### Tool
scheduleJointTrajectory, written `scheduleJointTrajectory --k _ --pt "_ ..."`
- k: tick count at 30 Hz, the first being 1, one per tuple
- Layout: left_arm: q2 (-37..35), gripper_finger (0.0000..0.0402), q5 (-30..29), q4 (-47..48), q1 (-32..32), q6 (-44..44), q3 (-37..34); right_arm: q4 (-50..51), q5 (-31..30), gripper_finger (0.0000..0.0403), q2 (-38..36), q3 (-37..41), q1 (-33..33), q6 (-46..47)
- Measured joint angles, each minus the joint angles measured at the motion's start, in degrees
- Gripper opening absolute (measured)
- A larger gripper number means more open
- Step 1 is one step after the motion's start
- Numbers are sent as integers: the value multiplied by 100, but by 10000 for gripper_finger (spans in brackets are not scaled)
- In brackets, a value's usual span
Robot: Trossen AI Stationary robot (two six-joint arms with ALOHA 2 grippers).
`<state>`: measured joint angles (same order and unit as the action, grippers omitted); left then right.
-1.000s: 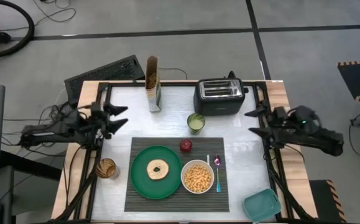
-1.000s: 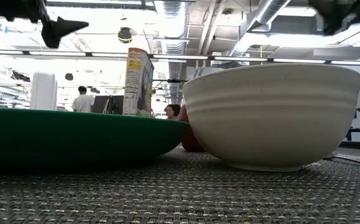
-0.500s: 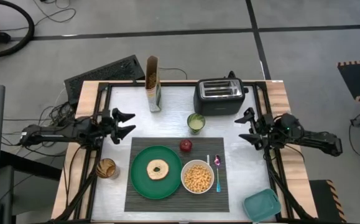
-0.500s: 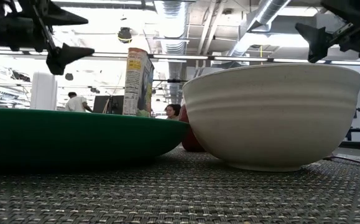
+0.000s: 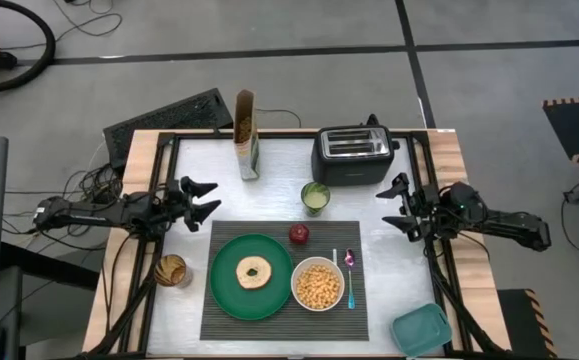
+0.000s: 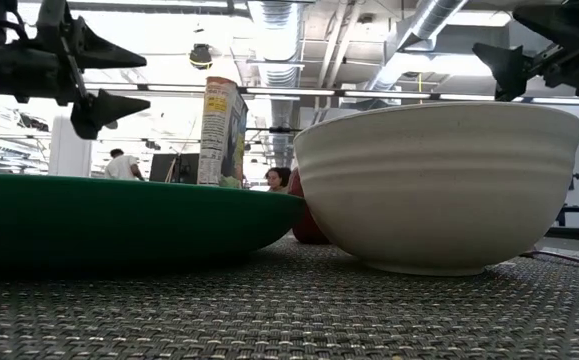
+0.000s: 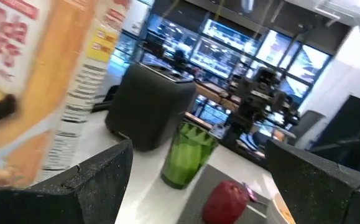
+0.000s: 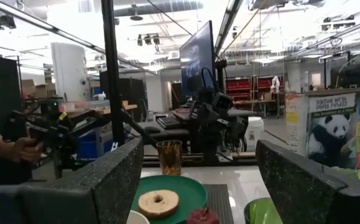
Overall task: Arrange a breakfast setting
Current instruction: Return to Home Position
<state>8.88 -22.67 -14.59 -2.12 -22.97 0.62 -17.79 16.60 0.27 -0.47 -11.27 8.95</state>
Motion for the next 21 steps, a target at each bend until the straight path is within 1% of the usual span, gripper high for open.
scheduleJointTrajectory --k 5,11,14,18,21 --pt "0 348 -217 8 -15 -3 -2 2 -2 336 -2 0 0 0" --pt "0 348 -263 9 -15 -124 -4 534 -9 336 0 2 0 126" --pt "0 348 -116 16 -15 -348 -4 741 -15 336 2 2 0 468" --pt "0 348 168 197 -12 -449 -7 1149 -20 336 2 3 0 497" --pt "0 348 250 483 -12 -451 -9 1375 -28 336 4 4 0 503"
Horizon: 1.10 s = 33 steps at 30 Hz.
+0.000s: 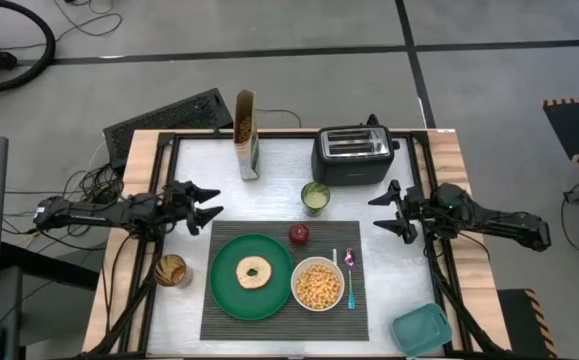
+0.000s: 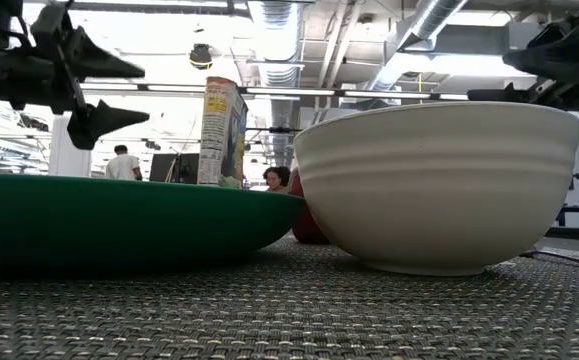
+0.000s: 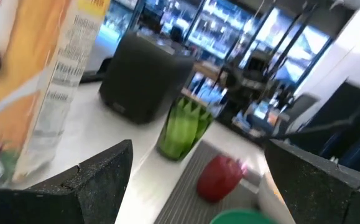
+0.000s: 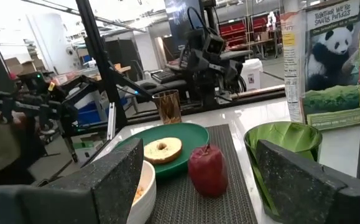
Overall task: Arrange a breakfast setting
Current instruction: Return to Home Position
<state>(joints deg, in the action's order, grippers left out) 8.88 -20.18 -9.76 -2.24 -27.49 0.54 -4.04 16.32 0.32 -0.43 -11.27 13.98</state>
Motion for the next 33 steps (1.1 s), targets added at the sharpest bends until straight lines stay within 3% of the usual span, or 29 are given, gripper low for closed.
scheduleJointTrajectory --k 8,33 --pt "61 348 34 752 0 2 48 9 -11 336 4 2 0 9" --pt "61 348 1 805 0 2 81 55 6 336 4 7 0 4"
